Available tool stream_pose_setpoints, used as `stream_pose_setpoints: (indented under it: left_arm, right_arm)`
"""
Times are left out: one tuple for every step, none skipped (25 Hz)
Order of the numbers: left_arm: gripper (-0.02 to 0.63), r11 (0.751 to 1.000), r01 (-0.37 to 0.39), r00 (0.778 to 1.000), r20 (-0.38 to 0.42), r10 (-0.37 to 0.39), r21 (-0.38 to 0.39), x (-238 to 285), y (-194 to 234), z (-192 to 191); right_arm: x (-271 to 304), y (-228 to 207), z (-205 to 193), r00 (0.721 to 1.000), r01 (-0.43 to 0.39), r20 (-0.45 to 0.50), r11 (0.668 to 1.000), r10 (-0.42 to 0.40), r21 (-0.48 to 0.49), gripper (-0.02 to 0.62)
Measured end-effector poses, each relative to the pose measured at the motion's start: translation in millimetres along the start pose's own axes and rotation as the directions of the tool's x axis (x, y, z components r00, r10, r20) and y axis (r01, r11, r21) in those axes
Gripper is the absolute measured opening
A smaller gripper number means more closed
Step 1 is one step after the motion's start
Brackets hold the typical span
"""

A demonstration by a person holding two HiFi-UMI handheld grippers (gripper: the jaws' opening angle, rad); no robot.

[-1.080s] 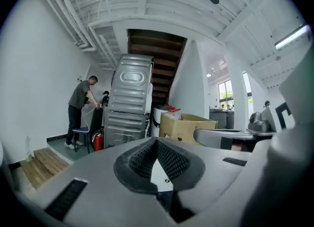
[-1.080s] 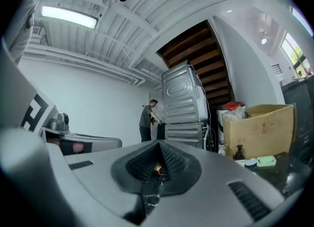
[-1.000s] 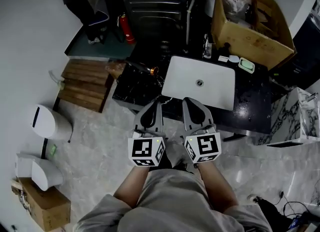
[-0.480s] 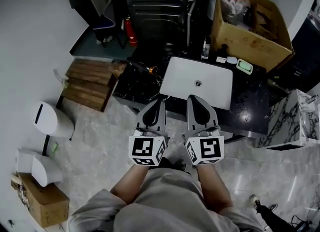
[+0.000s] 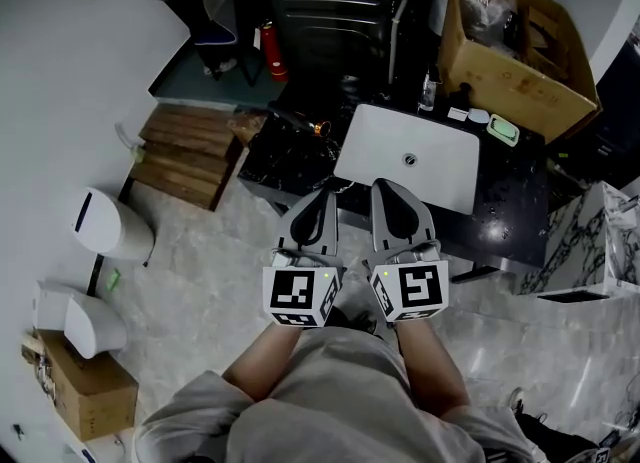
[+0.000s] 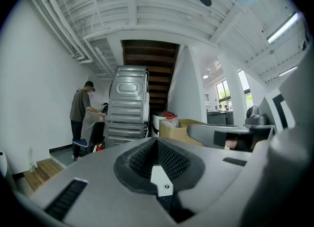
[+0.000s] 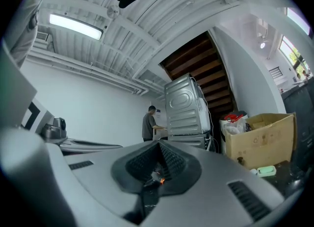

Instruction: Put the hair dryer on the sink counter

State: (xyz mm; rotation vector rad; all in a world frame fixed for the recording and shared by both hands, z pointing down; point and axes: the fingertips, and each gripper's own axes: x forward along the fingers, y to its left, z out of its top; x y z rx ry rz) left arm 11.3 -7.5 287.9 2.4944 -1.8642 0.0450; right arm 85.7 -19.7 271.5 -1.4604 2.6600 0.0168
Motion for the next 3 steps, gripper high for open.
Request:
stream_pose_setpoints:
  left_arm:
    - [0.012,1.000,-0.003,1.000,0.000,0.003,0.001,-1.1,1.8,-0.1]
    - [0.012,1.000,-0.005,1.000,-0.001,0.005,0.001,-2.1,3.6,-0.3]
    - [0.012,1.000,-0.006,1.000,-0.001,0.006,0.001,-3.0,5.4,-0.5]
  right_arm:
    - [0.9,1.8,-0.9,1.000,-0.002,0.000,1.000,0.002,0.005,0.009]
    - [1.8,3.5,-2.0,1.000,-0.002,-0.001,1.000,0.002,0.011,0.009]
    - [2.7,5.2,-3.1,1.000,-0.002,-0.001,1.000,0.002,0.017,0.009]
